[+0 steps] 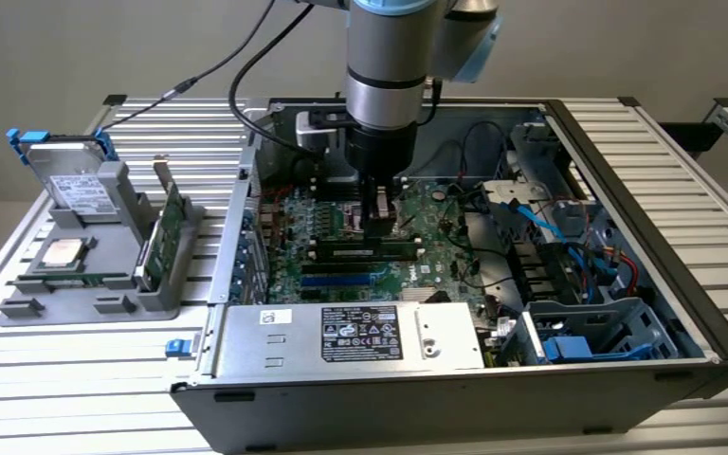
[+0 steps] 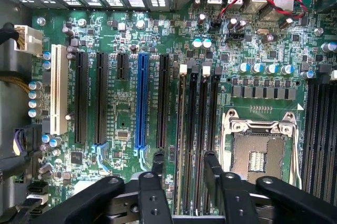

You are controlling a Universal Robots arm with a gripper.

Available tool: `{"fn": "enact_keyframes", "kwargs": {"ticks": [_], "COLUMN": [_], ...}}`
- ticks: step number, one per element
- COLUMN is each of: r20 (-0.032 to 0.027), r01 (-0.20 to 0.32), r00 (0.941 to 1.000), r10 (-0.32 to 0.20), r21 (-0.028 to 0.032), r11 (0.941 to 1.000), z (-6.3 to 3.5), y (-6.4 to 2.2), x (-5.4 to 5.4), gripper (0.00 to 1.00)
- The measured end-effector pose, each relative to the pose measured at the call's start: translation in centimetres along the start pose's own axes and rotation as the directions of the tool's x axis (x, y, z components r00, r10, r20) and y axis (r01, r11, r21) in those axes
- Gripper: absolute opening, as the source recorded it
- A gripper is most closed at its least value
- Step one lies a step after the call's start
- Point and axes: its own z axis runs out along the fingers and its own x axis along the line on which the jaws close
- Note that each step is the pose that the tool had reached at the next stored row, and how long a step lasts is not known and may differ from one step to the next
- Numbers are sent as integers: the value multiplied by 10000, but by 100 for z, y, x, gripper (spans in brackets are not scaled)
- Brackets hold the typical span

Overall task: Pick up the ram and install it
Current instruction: 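Insert the ram into the slot, then press down the ram until it locks into place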

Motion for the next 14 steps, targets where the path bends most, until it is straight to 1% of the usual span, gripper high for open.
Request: {"fn": "enact_keyframes", "kwargs": {"ticks": [2,3,6,7,8,14], "r20": [-1,-1,0,-1,-1,-1], "r01": [0,0,0,0,0,-1], "r00": [10000,10000,10000,10000,10000,10000], "r10": [0,0,0,0,0,1], "r21": [-1,0,0,-1,0,-1], "r11": [10000,10000,10000,10000,10000,10000], "z": [0,0,0,0,0,0], "y": [0,0,0,0,0,0], "x": [0,0,0,0,0,0], "gripper": [31,31,13,13,10,10]}}
